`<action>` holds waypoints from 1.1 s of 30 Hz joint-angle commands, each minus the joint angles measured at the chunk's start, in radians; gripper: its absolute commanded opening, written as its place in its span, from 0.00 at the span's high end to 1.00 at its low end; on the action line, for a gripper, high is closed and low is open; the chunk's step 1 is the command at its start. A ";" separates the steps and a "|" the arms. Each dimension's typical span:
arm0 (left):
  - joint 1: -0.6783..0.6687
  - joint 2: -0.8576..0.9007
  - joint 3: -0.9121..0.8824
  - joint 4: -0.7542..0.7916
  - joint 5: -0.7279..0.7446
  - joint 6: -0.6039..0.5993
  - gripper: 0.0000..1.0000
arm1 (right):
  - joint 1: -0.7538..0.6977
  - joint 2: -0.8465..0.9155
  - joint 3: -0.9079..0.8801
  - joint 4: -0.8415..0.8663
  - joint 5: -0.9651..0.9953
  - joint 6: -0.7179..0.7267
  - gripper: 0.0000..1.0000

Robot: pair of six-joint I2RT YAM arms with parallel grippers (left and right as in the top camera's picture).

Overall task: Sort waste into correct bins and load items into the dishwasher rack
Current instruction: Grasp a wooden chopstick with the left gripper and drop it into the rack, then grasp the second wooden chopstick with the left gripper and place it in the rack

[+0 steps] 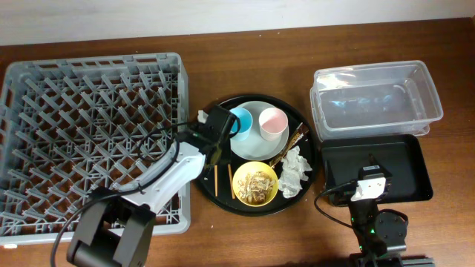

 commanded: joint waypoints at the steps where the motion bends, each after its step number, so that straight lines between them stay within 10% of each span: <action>1: -0.003 0.038 -0.025 0.053 -0.022 -0.005 0.70 | -0.006 -0.006 -0.006 -0.003 0.002 0.001 0.01; 5: -0.003 0.145 -0.025 0.093 -0.019 -0.004 0.76 | -0.006 -0.006 -0.006 -0.003 0.002 0.001 0.01; 8: -0.003 0.167 -0.024 0.092 -0.019 -0.004 0.99 | -0.006 -0.006 -0.006 -0.003 0.002 0.001 0.01; 18: 0.159 -0.433 0.053 -0.008 -0.026 0.245 0.99 | -0.006 -0.006 -0.006 -0.003 0.002 0.001 0.01; 33: 0.369 -0.118 0.052 -0.087 0.110 0.372 0.92 | -0.006 -0.006 -0.006 -0.003 0.002 0.001 0.02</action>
